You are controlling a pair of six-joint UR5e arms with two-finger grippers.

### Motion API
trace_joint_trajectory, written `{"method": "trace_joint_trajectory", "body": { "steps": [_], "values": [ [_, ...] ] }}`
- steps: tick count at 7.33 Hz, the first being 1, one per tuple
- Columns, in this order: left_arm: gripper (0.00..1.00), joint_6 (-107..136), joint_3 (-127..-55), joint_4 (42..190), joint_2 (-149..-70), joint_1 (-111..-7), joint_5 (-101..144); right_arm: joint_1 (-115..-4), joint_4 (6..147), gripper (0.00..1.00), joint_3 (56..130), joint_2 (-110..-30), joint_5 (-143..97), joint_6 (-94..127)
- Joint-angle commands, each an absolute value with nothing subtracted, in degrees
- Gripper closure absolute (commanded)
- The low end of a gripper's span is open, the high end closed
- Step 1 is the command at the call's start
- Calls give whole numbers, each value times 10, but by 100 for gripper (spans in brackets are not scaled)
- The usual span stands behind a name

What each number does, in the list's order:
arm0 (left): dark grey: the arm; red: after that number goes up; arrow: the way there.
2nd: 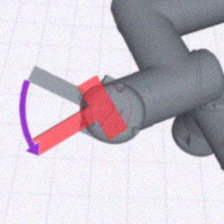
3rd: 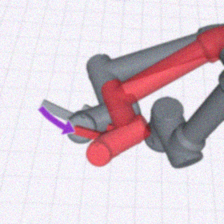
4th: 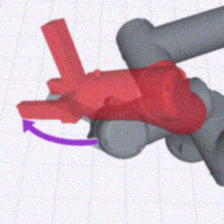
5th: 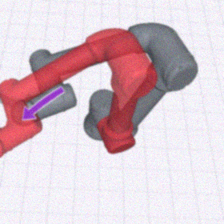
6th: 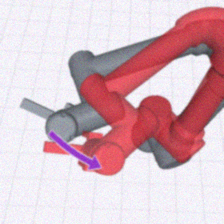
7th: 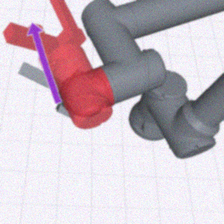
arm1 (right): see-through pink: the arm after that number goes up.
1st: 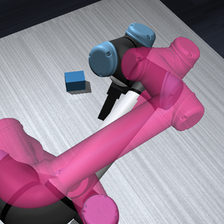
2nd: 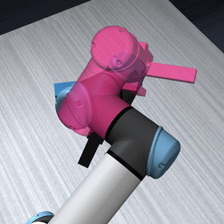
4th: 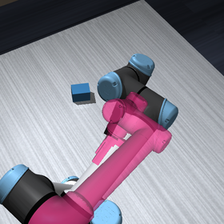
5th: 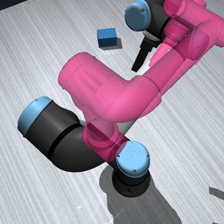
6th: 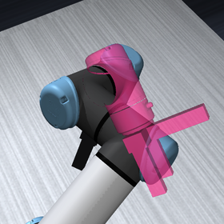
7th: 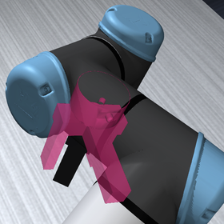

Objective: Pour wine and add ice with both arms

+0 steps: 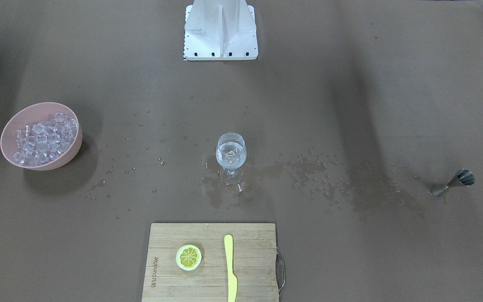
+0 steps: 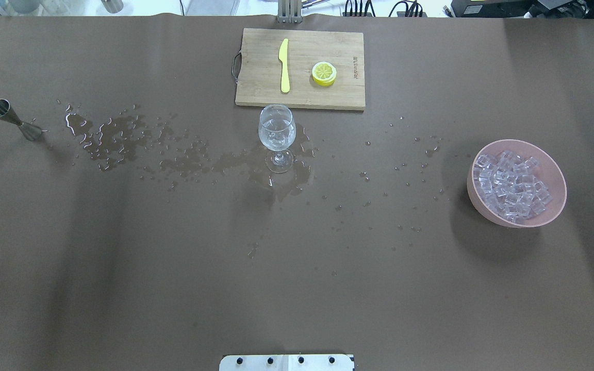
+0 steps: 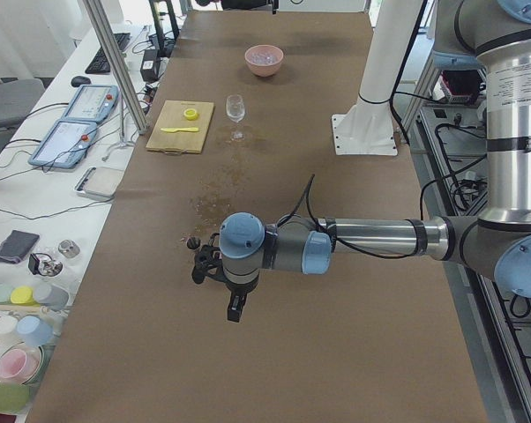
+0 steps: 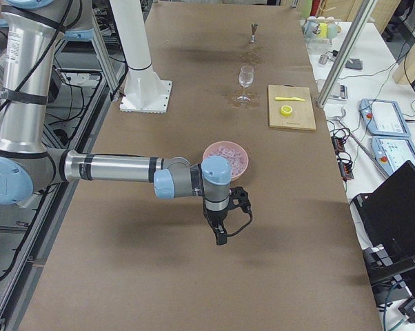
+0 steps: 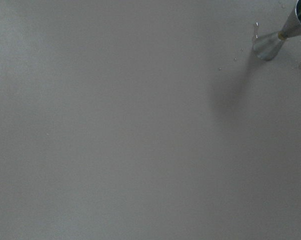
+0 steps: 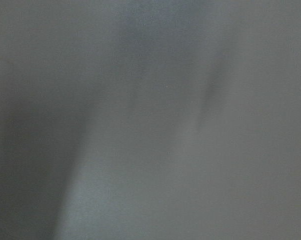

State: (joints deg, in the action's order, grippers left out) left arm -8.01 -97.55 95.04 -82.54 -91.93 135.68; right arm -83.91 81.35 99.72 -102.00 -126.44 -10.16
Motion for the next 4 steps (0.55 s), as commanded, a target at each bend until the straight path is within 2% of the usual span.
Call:
{"method": "trace_joint_trajectory", "body": {
  "steps": [1, 3, 4],
  "values": [
    [2, -80, -975, 952, -825, -919, 1357, -845, 810, 0, 1002, -1019, -1340, -100],
    [2, -80, -973, 952, -825, -919, 1356, -848, 842, 0, 1045, -1015, -1339, -59],
    [2, -81, -973, 952, -825, -919, 1357, -849, 906, 0, 1088, -1016, -1320, -37]
  ]
}}
